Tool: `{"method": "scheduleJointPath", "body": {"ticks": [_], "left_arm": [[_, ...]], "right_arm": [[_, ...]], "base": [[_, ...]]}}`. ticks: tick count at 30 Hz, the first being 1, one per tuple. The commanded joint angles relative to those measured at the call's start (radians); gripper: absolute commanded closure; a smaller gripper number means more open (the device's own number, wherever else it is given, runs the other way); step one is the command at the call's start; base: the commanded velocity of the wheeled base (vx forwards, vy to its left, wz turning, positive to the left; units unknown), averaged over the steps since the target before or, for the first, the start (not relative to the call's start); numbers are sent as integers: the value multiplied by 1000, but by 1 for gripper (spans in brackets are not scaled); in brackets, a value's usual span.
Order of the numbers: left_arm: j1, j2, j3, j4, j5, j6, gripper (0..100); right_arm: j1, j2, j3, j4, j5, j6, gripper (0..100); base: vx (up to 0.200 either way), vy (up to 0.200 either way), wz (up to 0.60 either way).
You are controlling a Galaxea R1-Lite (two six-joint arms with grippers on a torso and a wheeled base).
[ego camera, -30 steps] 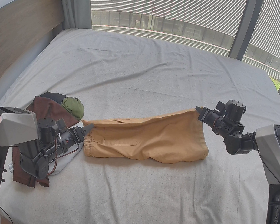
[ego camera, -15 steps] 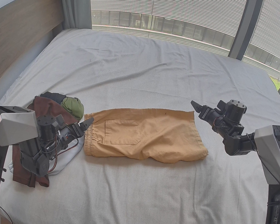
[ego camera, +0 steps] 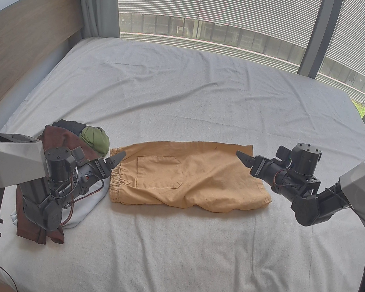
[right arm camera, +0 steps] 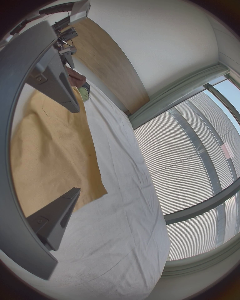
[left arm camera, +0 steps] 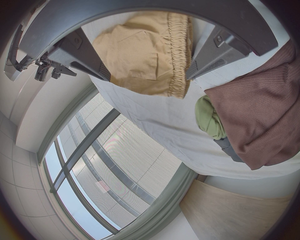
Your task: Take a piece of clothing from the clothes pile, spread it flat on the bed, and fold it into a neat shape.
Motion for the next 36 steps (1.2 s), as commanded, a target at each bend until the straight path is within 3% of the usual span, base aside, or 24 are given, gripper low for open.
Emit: {"method": "scheduleJointPath", "body": {"ticks": [1,17,36], "left_arm": [[-30,-93,64,-1,-25,-2,0],[-66,-111,97,-3,-26,2,0],[-72,-103,130,-3,-54,74,0]], "right_arm": [[61,-106,152,-64,1,6,0],[64,-30,378,-251,4,28,0],[61,108,434,-259,-1,42,0]], "base": [[0,0,0],[0,0,0],[0,0,0]]}}
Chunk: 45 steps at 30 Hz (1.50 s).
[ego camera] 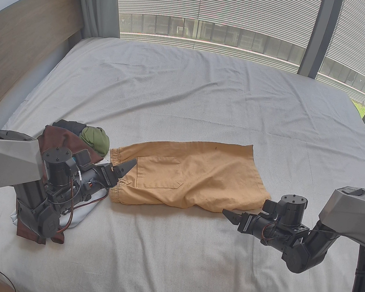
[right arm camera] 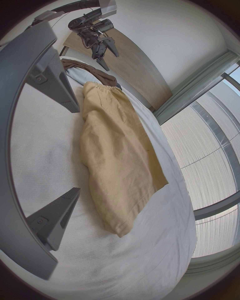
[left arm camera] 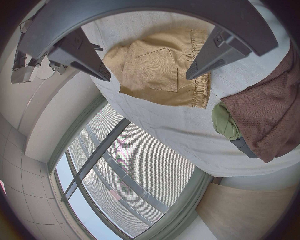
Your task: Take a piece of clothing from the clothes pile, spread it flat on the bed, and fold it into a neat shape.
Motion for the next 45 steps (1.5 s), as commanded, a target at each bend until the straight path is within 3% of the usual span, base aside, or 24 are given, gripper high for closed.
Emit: {"method": "scheduleJointPath", "body": {"ticks": [1,15,36,45], "left_arm": [[0,4,1,-1,0,0,0],[1,9,-1,-1,1,0,0],[5,10,-1,-1,1,0,0],[9,12,2,-1,3,0,0]], "right_arm": [[0,62,-21,0,-1,20,0],[-2,183,-197,21,-10,81,0],[37,242,-443,156,-29,86,0],[49,289,-541,184,-88,124,0]], "base": [[0,0,0],[0,0,0],[0,0,0],[0,0,0]]}}
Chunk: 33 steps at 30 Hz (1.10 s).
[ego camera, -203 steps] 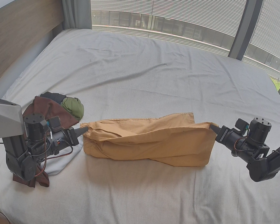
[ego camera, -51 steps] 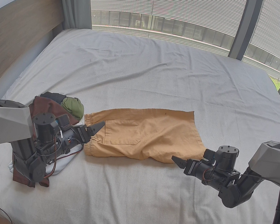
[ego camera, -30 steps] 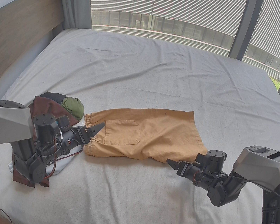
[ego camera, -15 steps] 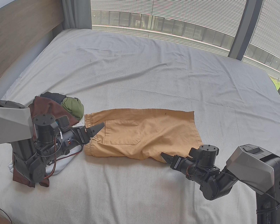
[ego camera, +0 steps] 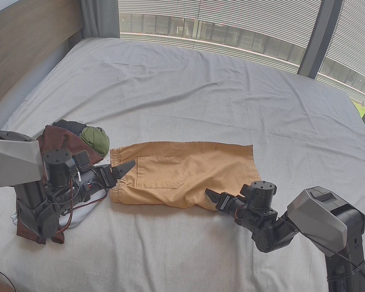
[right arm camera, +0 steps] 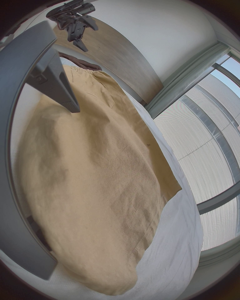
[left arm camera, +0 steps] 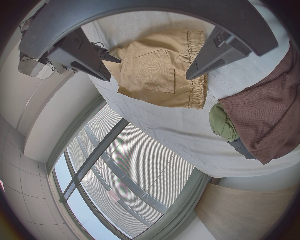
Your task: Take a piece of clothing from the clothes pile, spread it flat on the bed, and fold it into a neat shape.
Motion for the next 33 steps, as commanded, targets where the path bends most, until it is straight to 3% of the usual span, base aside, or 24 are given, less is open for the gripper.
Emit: {"method": "scheduleJointPath", "body": {"ticks": [1,9,10,20,33], "left_arm": [[1,2,0,-1,0,0,0],[1,13,-3,-1,0,0,0],[1,14,-3,-1,0,0,0],[5,19,-6,-1,-1,-2,0],[5,22,-6,-1,0,-2,0]], "right_arm": [[6,23,-16,1,-4,10,0],[6,23,-14,-1,-24,14,0],[7,23,-14,-1,-24,14,100],[13,8,22,-19,-50,13,100],[-5,-125,246,-73,-55,-61,100]], "base": [[0,0,0],[0,0,0],[0,0,0],[0,0,0],[0,0,0]]}}
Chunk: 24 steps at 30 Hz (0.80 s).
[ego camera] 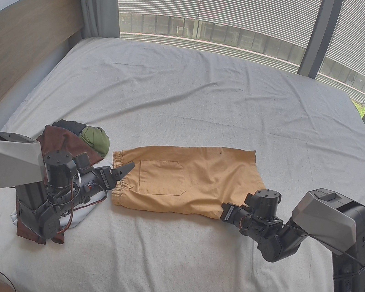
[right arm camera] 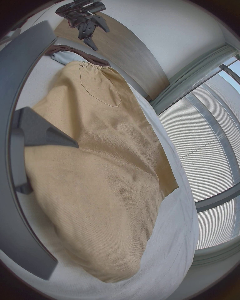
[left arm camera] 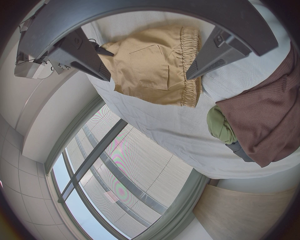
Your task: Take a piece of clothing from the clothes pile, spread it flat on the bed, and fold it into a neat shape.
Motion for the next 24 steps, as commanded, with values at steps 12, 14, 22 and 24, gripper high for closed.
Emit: {"method": "scheduleJointPath", "body": {"ticks": [12,14,22,24], "left_arm": [[1,-3,0,-1,1,0,0],[1,-3,0,-1,1,0,0],[1,-7,0,-1,1,-2,0],[1,-7,0,-1,1,-2,0]], "right_arm": [[0,-163,295,-17,-15,-59,100],[1,-183,340,-11,-15,-63,100],[-7,-221,501,-20,-15,-74,100],[-7,-230,519,-20,-19,-76,100]], "base": [[0,0,0],[0,0,0],[0,0,0],[0,0,0]]}}
